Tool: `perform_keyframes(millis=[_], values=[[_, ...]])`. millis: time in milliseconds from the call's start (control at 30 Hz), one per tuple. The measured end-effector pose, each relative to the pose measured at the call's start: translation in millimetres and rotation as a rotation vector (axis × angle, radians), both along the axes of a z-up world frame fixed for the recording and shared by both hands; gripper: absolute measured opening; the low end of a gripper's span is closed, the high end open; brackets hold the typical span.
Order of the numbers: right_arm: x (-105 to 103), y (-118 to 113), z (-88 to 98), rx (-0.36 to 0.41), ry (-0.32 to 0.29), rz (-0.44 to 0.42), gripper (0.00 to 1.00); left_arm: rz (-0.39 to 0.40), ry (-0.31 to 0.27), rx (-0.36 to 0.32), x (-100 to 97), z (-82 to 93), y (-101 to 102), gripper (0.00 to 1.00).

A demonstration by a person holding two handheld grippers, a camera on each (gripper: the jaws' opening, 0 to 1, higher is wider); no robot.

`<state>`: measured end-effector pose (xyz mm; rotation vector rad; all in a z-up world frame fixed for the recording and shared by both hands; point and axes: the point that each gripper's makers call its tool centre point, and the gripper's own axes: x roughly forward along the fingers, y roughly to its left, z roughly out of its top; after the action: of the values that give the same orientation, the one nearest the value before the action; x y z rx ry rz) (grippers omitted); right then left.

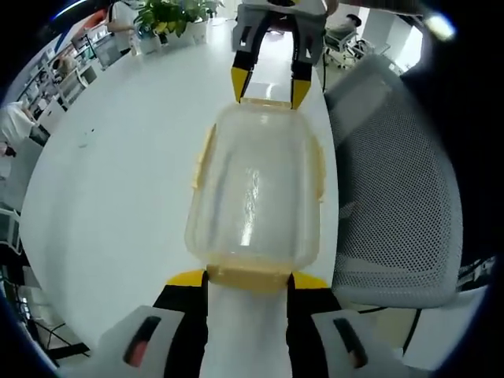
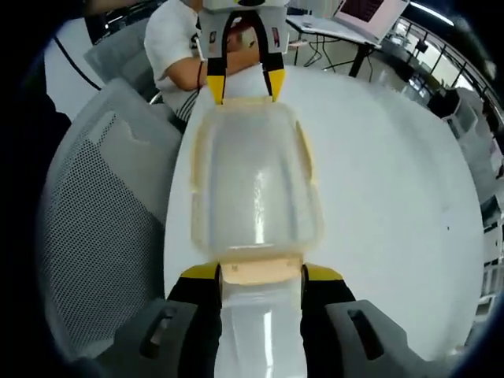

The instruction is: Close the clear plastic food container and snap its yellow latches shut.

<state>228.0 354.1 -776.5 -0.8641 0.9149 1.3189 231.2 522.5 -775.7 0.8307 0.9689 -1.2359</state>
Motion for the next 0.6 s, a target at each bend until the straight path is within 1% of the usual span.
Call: perform_keyframes(millis=[233, 267, 400, 600], values=[[-0.3, -2.8, 0.7, 0.001, 0.006, 0.010, 0.35, 0.007, -0.007, -0.003, -1.0, 3.9, -3.6, 0.33], [0.8, -3.4, 1.0, 0.000, 0.004, 0.010, 0.35, 0.007, -0.021, -0.003, 0.8, 5.5, -4.4, 0.33], [4.9, -5.8, 1.7, -0.005, -0.009, 0.014, 0.35, 0.017, -0.020, -0.006, 1.9, 8.8, -6.8, 0.33], [7.6, -10.0, 5.2, 0.007, -0.022, 0.028, 0.35, 0.034, -0.031, 0.009, 1.8, 12.2, -10.4, 0.33]])
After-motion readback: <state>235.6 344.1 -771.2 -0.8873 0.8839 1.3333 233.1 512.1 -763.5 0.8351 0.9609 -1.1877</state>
